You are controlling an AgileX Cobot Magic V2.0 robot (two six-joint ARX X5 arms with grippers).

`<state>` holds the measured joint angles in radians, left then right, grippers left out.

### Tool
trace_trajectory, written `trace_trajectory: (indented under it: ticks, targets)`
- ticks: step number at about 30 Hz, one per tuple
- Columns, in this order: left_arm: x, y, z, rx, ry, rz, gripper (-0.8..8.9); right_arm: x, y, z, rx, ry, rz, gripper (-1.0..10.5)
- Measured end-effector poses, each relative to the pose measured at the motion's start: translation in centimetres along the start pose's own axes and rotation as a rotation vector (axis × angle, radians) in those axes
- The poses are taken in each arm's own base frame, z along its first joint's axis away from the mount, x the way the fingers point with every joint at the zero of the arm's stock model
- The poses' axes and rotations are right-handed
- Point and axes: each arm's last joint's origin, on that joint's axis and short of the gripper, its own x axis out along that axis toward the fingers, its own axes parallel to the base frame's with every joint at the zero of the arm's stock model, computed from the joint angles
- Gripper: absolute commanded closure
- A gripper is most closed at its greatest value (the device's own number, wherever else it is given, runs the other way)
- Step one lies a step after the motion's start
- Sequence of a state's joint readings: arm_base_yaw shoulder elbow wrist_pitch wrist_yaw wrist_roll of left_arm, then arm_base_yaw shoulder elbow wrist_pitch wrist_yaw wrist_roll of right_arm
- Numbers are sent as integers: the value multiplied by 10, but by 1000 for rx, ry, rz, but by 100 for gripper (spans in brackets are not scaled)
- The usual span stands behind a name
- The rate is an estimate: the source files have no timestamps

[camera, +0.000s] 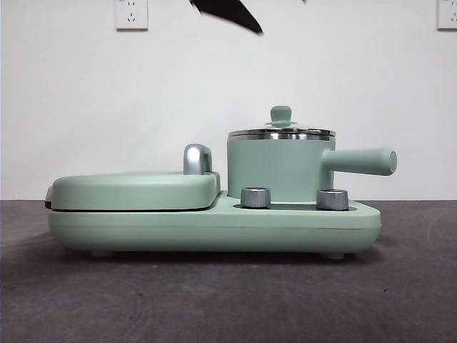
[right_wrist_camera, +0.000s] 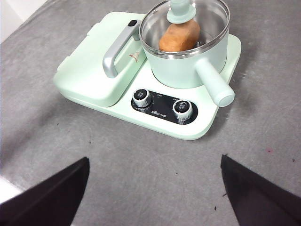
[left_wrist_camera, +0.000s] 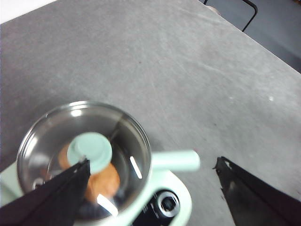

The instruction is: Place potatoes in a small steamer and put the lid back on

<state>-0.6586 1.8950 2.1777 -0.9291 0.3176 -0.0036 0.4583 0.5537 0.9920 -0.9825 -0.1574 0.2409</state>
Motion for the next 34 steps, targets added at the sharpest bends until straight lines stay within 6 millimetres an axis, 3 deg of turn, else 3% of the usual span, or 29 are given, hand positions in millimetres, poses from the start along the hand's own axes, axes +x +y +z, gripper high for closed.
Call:
trace_trajectory:
  ticks: [9, 14, 23, 28, 34]
  targets:
    - [-116, -38, -13, 12, -38, 0, 381, 0, 0, 0, 0, 3, 10, 514]
    - [-154, -55, -50, 12, 20, -15, 381, 0, 2, 0, 0, 15, 60, 514]
    - [-199, -70, -133, 15, 54, -27, 381, 0, 5, -1, -5, 42, 172, 514]
    - [-209, -72, -165, 20, 38, -27, 381, -1, 7, -2, -30, 54, 235, 514]
    - [-216, -74, -192, 25, -118, -32, 381, -1, 7, -2, -54, 57, 263, 514]
